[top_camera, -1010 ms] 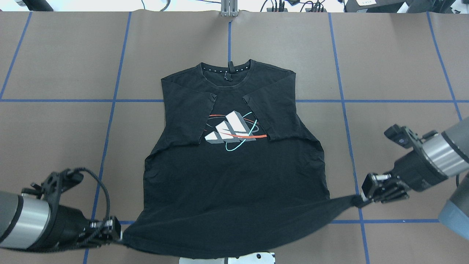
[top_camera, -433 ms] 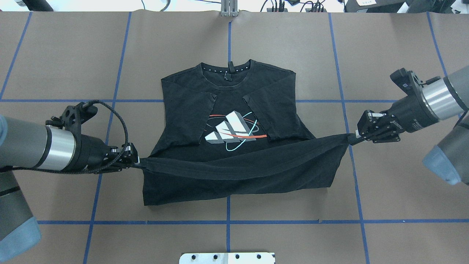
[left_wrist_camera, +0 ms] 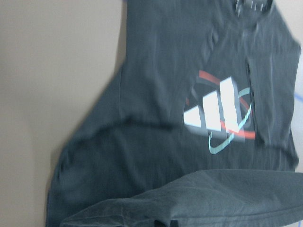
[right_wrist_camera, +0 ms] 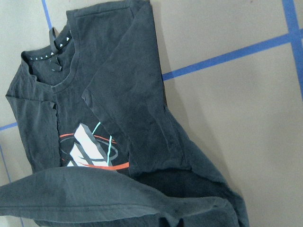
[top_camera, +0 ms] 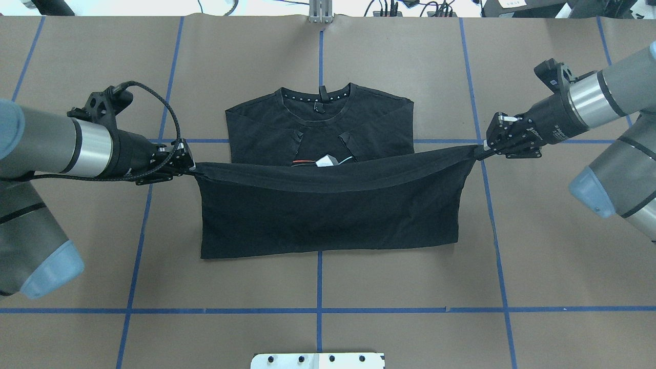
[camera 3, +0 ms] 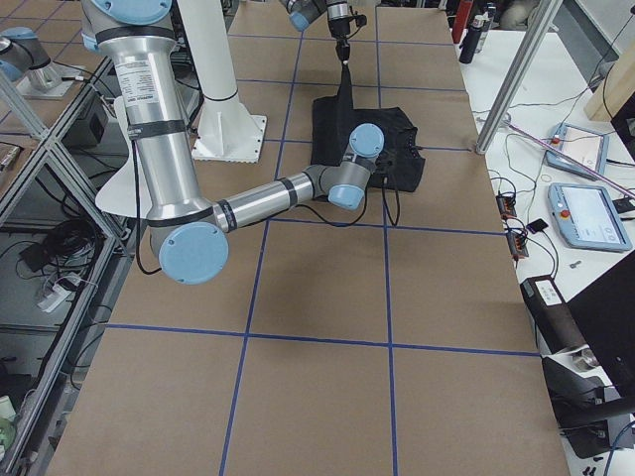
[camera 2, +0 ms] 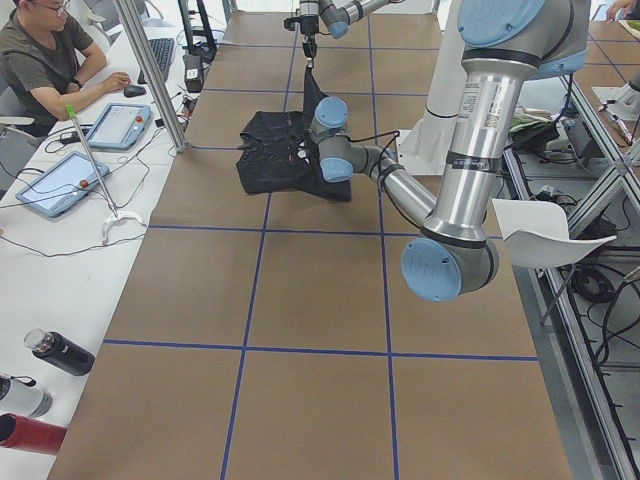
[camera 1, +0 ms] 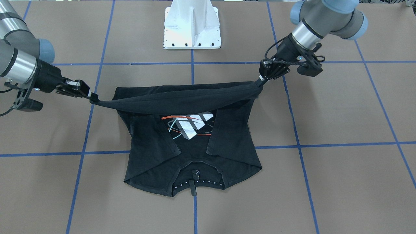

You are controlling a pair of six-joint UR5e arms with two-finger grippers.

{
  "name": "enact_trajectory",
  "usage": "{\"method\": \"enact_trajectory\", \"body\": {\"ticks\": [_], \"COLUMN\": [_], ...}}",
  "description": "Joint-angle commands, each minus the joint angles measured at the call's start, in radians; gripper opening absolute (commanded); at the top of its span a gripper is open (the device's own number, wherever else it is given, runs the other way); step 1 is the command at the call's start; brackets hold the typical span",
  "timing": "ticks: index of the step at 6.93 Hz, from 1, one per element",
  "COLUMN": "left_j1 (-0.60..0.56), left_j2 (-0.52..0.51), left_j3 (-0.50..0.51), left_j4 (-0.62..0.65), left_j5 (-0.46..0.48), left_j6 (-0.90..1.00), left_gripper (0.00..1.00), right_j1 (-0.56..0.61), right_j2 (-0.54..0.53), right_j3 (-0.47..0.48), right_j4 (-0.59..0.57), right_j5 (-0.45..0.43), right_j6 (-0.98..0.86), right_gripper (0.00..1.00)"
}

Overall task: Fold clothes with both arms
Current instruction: 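Lift both hem corners and carry them toward the collar with both grippers, then lower the hem onto the collar with both grippers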

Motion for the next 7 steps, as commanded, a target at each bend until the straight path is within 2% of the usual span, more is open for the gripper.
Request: {"method": "enact_trajectory", "body": {"ticks": [1, 4, 5, 7], "left_j1": [-0.05, -0.122, -0.131, -0.13], "left_j2": [-0.061, -0.071, -0.078, -0.176], "left_j3": [0.127, 0.16, 0.161, 0.283], "left_j4": [-0.01, -0.005, -0.002, -0.011], "left_j5": [0.005, -0.001, -0.001, 0.002], "left_j6": [0.055, 0.094, 0.093, 0.09], "left_gripper": [0.0, 0.0, 0.0, 0.0], "right_j1": [0.045, 0.062, 0.062, 0.06], "right_j2": [0.056, 0.154, 0.166, 0.204], "right_j3": [-0.076, -0.189, -0.211, -0.26], "right_j4": [0.0, 0.0, -0.002, -0.002], "right_j5": [-0.006, -0.018, -0.055, -0.081], "right_j6": [-0.001, -0.008, -0.01, -0.01], "right_gripper": [0.0, 0.0, 0.0, 0.0]}}
